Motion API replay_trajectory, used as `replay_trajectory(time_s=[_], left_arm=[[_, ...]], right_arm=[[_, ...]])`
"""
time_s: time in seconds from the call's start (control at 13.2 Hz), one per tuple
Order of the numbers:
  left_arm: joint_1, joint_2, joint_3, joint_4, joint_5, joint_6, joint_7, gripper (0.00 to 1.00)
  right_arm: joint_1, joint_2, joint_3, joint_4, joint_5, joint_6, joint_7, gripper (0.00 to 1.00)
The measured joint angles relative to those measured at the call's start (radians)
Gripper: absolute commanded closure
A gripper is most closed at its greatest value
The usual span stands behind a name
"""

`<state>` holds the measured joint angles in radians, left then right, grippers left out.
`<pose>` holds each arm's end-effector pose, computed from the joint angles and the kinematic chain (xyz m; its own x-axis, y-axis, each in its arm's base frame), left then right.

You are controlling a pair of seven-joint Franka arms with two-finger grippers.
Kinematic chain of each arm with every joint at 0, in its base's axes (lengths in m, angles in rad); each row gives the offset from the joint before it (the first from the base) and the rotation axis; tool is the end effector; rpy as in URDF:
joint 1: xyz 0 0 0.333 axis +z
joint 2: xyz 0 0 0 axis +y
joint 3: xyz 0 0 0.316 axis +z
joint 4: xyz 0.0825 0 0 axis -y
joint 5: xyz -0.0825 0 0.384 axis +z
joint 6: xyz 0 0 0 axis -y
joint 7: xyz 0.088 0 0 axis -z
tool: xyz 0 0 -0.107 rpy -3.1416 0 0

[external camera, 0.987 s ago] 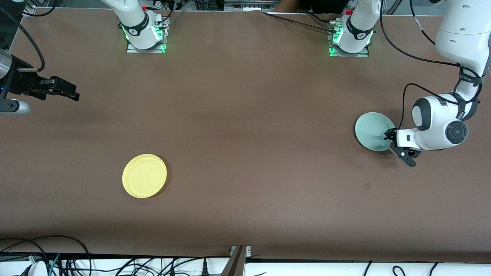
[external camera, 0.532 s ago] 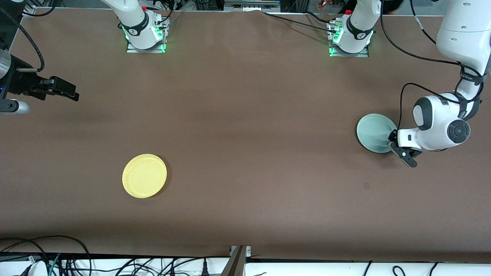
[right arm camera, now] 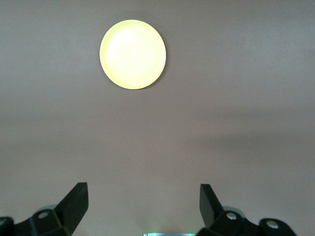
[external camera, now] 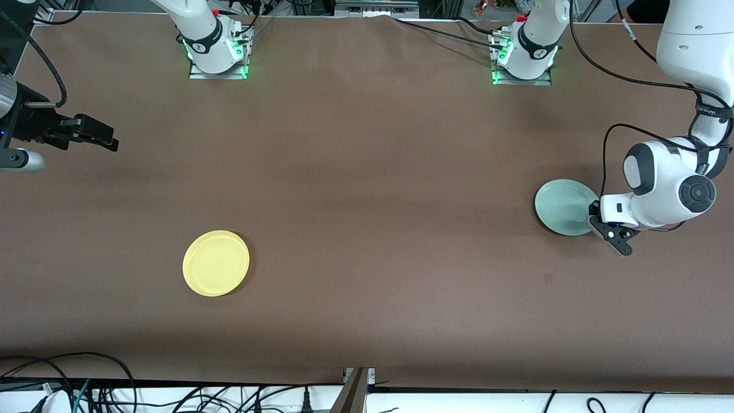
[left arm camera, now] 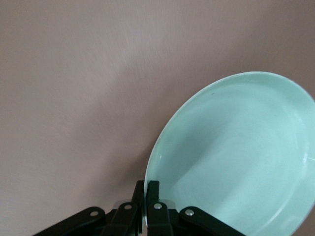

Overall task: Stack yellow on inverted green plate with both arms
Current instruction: 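Lower the left gripper to the green plate rim and grasp it, then lift the green plate with the left gripper and flip it over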

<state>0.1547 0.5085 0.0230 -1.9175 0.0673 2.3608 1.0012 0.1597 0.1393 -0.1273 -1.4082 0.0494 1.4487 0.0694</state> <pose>0.6111 0.1101 0.2208 0.6377 -0.7659 -0.0825 -0.7668 -0.6413 0.0263 0.5836 0.0303 0.6114 0.9945 -0.0316 -0.0994 -0.0342 -0.9991 -0.0249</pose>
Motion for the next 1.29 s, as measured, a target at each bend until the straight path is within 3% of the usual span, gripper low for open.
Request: replay_trajectory(time_s=[0.38, 0.53, 0.84, 1.29], left_arm=[[-0.109, -0.024, -0.002, 0.201, 0.115, -0.189, -0.012, 1.0], [-0.176, -0.025, -0.004, 0.261, 0.215, -0.244, -0.108, 1.0], [-0.355, -0.025, -0.009, 0.293, 0.407, -0.33, -0.37, 1.0], [-0.674, 0.006, -0.015, 0.312, 0.78, -0.609, -0.867, 1.0]], right_arm=[[0.0, 0.0, 0.0, 0.0, 0.0, 0.0, 0.0, 0.0], [0.0, 0.0, 0.0, 0.0, 0.0, 0.0, 0.0, 0.0], [0.0, 0.0, 0.0, 0.0, 0.0, 0.0, 0.0, 0.0], [0.0, 0.0, 0.001, 0.0, 0.0, 0.0, 0.0, 0.0]])
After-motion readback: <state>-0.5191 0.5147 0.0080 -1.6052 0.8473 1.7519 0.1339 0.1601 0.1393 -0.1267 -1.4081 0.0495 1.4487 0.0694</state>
